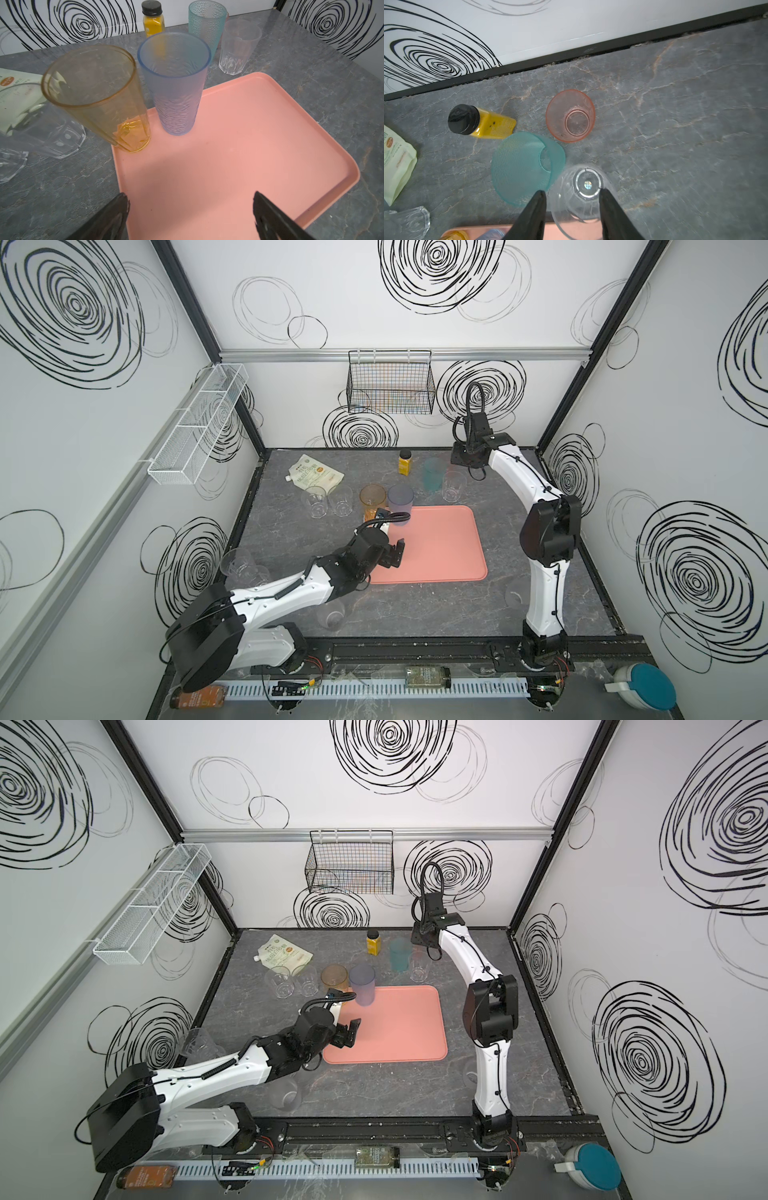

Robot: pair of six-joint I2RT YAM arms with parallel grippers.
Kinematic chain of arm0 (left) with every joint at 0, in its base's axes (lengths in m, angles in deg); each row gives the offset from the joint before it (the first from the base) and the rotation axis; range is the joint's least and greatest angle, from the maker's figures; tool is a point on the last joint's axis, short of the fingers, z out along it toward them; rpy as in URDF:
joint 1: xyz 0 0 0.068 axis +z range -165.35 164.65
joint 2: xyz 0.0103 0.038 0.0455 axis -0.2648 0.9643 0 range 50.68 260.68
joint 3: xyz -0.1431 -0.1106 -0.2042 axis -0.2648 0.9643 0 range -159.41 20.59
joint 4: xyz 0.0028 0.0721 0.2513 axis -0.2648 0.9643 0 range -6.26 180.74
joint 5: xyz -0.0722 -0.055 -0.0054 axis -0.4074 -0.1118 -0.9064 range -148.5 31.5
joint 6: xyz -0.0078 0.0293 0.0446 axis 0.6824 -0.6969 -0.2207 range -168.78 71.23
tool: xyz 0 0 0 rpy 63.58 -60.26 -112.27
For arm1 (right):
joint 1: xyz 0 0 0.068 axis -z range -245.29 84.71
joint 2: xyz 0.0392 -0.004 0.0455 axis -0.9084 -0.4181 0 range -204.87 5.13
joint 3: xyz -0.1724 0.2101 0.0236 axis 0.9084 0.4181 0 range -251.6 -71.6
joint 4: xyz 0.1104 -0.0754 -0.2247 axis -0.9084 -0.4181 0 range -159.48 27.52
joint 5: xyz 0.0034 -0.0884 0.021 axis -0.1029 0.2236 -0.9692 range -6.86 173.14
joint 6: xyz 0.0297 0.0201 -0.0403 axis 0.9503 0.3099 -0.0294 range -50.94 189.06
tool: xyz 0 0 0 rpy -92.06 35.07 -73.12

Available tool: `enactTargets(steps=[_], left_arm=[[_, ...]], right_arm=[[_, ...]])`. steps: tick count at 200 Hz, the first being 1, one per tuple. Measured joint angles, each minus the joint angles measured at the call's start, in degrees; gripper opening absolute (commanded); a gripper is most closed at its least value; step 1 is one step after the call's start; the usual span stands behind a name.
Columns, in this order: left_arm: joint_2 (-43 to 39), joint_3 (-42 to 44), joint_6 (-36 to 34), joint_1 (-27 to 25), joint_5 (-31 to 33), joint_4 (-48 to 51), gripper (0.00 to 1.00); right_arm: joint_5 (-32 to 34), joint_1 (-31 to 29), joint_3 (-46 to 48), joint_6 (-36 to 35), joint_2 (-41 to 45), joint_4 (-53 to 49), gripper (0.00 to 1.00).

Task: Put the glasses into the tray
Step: 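Open the right gripper and move it over the teal dotted cup, then grasp the teal dotted cup with the right gripper and lift it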

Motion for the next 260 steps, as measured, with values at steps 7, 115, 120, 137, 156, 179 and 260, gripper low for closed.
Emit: enactTargets(steps=[7, 115, 120, 137, 156, 179, 260], left_arm=[[0.7, 0.0, 0.3, 0.2, -0.8, -0.1, 0.96], [4.7, -0.8, 6.1, 4.9, -13.5, -2.2, 0.97], [4.7, -0.8, 6.3, 5.0, -13.9, -2.3, 0.97], [4.7, -0.8, 6.5, 5.2, -14.6, -2.3, 0.97], [4.7, -0.8, 6.7, 5.3, -15.3, -2.3, 0.97], [4.3, -0.8, 6.8, 5.5, -15.5, -2.1, 0.98], [-8.3, -1.7, 6.4, 10.3, -15.2, 2.3, 0.97]], right_arm=[[-0.6, -0.2, -1.2, 0.0, -1.4, 0.0, 0.46], [-5.0, -0.6, -5.0, -1.2, -8.8, -0.2, 0.20], [-5.0, -0.7, -5.1, -1.4, -9.1, -0.2, 0.18], [-4.4, -1.0, -5.8, -1.7, -9.8, -0.4, 0.12], [-2.9, -1.6, -7.0, -2.5, -10.3, -1.3, 0.07], [-0.6, -2.7, -8.5, -2.9, -10.4, -3.0, 0.03], [4.7, -7.0, -8.7, -3.9, -0.1, -8.3, 0.00]])
